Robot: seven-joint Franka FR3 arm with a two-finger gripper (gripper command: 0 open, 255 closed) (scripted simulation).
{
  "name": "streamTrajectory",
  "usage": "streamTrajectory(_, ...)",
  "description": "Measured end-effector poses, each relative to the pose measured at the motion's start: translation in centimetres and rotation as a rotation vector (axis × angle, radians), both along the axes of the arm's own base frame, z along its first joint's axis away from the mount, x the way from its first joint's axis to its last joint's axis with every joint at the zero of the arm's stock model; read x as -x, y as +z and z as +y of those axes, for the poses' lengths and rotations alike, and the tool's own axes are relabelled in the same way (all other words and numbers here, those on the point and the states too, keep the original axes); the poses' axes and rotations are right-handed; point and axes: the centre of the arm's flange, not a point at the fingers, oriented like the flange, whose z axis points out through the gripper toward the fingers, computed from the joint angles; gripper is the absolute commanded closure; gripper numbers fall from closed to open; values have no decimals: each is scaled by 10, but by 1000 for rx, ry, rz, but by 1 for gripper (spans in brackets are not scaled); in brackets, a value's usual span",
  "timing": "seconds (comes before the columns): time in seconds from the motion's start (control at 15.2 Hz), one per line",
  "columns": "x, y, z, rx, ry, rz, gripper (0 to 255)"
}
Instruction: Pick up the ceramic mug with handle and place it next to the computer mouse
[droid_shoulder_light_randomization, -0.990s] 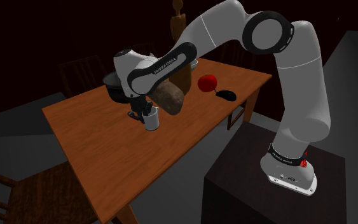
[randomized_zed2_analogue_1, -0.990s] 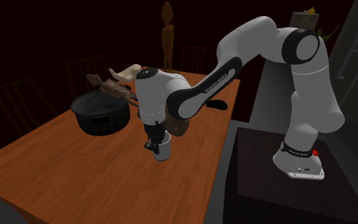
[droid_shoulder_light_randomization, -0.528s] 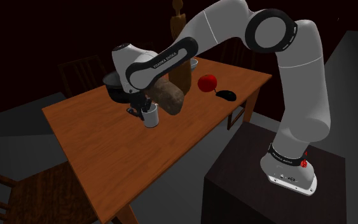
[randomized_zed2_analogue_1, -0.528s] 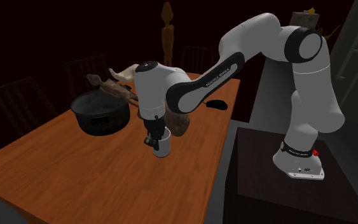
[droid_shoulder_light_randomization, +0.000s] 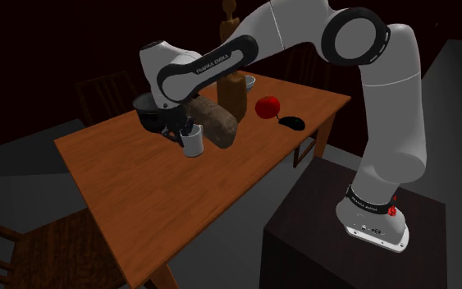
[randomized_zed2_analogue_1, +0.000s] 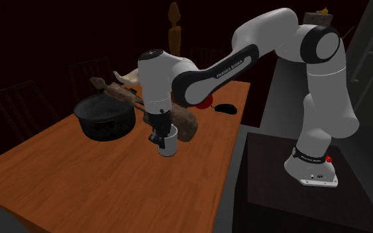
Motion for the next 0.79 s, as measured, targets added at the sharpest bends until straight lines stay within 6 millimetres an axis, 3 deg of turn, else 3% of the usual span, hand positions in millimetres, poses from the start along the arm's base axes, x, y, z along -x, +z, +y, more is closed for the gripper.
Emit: streamTrajectory(0.79, 0, 65, 0, 0, 0, 0, 255)
